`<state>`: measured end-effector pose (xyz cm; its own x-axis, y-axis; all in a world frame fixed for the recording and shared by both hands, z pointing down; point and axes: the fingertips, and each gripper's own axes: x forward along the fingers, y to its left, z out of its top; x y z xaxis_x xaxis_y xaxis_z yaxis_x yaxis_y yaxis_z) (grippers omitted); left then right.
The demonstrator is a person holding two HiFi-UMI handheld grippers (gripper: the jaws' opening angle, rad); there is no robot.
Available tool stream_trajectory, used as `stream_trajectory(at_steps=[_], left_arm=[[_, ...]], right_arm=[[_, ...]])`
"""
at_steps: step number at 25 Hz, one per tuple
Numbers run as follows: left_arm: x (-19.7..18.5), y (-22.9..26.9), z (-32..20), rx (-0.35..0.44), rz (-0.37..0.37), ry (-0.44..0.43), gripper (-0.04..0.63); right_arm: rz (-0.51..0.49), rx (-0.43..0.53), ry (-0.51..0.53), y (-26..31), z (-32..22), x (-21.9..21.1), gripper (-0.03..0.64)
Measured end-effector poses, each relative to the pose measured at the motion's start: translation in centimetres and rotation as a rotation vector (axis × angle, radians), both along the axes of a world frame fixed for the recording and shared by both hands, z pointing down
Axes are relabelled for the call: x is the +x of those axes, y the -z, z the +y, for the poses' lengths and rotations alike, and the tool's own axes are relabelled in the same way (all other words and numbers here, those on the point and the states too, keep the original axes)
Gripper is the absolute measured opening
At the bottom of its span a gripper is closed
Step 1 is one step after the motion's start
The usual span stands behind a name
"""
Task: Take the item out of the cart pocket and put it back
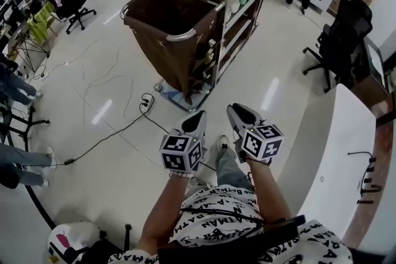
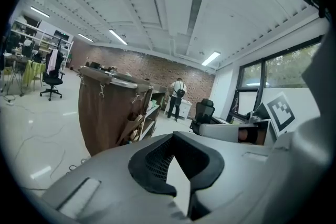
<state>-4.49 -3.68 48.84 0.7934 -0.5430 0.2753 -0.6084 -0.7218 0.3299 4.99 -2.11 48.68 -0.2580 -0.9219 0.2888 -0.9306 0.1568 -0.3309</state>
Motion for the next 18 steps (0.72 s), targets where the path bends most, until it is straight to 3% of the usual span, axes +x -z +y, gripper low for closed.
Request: stream_trajectory(at_steps=[8, 18], left_arm=[[2.1, 0.0, -5.1, 0.003, -0.017, 0.026, 0.002], [9.3, -0.4, -16.0, 0.015, -0.059, 0.063, 0.002]], right_arm=[[0.117, -0.057, 0.125, -2.0, -9.3, 3.2, 0.201], [0.299, -0.125, 0.307, -4.3, -25.5, 9.5, 0.204]])
